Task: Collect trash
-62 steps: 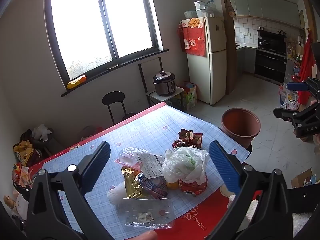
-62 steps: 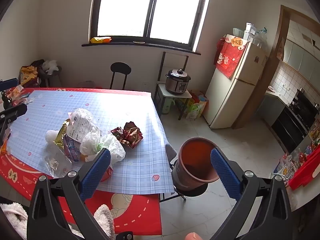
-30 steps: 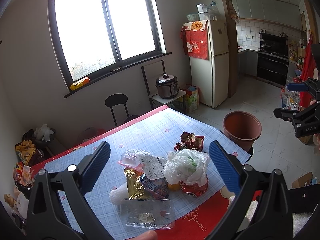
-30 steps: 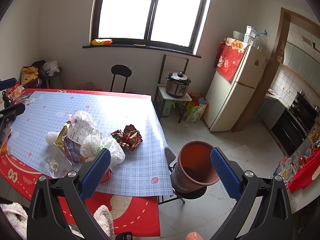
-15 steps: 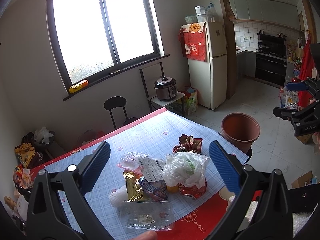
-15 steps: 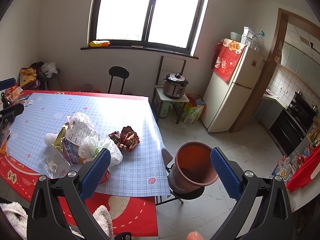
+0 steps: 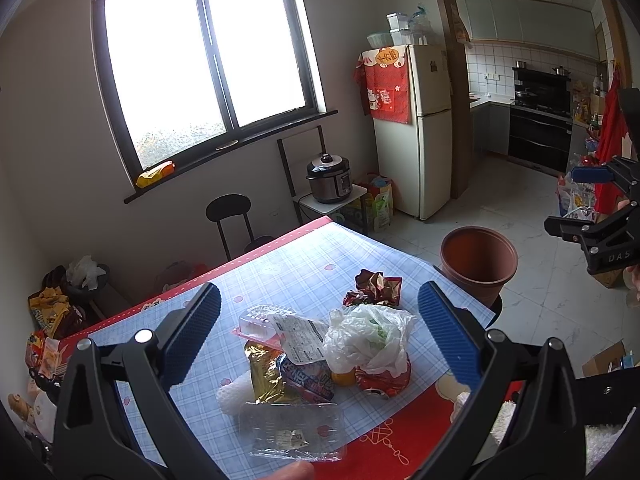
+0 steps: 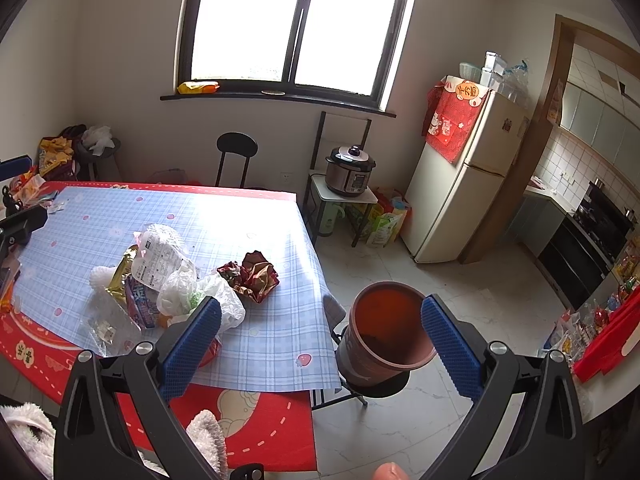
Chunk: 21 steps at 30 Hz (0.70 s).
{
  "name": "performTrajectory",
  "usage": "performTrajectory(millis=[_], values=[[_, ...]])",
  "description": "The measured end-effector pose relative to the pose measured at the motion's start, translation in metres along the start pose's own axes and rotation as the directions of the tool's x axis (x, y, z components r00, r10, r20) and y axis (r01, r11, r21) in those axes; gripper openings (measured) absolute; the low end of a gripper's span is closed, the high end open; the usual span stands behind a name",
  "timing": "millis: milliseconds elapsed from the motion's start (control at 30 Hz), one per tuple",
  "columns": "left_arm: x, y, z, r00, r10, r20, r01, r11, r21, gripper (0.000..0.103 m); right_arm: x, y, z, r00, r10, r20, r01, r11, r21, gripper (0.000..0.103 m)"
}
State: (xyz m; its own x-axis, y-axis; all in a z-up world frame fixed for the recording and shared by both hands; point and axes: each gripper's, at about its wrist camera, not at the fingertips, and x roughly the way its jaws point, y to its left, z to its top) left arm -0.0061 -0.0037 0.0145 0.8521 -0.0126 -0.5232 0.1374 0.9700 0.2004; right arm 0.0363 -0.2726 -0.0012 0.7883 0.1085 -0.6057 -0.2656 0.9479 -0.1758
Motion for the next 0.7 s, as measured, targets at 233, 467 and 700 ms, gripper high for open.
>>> performTrajectory(millis=[233, 467, 700], values=[[0.0, -0.0004, -0.0002, 1.0, 0.001, 0.0, -0.001, 1.0, 0.002, 0.098, -0.0001, -0.0004, -0.0007, 1.0, 0.0, 0.0, 0.0, 1.0, 0.0, 0.099], [0.0, -0.0001, -0.0002, 1.0, 0.001, -0.001, -0.001, 1.0, 0.002, 0.098, -0.0005, -0.0009, -0.0003, 1.0, 0.001, -0.001, -0.001, 1.0, 0.002, 0.099], [0.0008, 0.0035, 0.0002, 1.0, -0.022, -0.004, 0.022, 0.999, -0.024, 0.098, 0.0016, -0.003, -0.0001, 1.0, 0.012, -0.006, -0.012, 1.0, 0.01, 0.099]])
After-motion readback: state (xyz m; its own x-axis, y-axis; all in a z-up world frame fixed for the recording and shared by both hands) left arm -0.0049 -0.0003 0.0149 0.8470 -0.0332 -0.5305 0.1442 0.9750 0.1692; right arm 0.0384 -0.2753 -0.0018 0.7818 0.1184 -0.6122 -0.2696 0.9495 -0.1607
